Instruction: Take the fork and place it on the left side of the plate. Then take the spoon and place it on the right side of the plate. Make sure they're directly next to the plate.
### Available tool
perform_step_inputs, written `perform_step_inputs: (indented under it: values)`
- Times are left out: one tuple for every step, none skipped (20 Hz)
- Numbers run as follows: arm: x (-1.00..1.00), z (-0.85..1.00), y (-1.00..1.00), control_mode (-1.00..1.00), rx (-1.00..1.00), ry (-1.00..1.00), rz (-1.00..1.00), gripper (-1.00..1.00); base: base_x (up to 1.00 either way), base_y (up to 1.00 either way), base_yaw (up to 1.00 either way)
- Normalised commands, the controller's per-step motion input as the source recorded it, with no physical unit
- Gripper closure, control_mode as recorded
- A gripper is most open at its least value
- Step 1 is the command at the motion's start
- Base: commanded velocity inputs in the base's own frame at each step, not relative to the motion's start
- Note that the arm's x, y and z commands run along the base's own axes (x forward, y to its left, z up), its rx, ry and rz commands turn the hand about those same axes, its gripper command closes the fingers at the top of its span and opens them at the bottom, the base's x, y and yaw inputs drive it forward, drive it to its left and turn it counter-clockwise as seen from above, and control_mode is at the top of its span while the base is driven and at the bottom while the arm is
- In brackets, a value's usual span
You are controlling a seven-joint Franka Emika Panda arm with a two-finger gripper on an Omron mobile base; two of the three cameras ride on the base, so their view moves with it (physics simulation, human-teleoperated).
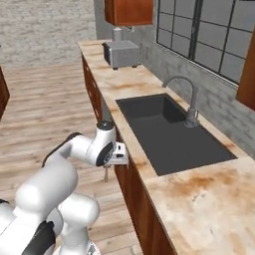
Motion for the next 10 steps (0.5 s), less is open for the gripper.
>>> perform_step_inputs:
  values:
    - [0.0, 0.0, 0.0, 1.0, 0.0, 0.0, 0.0, 1.0, 0.6, 0.27, 0.33]
    - [0.0, 0.0, 0.0, 1.0, 0.0, 0.0, 0.0, 1.0, 0.7, 0.25, 0.29]
    - [0.0, 0.0, 0.0, 1.0, 0.0, 0.0, 0.0, 1.0, 0.75, 0.25, 0.26]
    - [0.0, 0.0, 0.0, 1.0, 0.0, 0.0, 0.0, 1.0, 0.75, 0.26, 0.25]
    - [0.0, 0.0, 0.0, 1.0, 0.0, 0.0, 0.0, 1.0, 0.78, 0.28, 0.22]
    - [0.0, 0.0, 0.0, 1.0, 0.0, 0.0, 0.0, 1.0, 0.78, 0.33, 0.19]
    - [0.0, 0.0, 0.0, 1.0, 0.0, 0.0, 0.0, 1.0, 0.79, 0.34, 0.18]
    - [0.0, 0.0, 0.0, 1.0, 0.0, 0.0, 0.0, 1.0, 0.81, 0.37, 0.14]
    - [0.0, 0.0, 0.0, 1.0, 0.0, 0.0, 0.0, 1.0, 0.8, 0.35, 0.17]
    - [0.0, 0.0, 0.0, 1.0, 0.0, 0.0, 0.0, 1.0, 0.76, 0.32, 0.23]
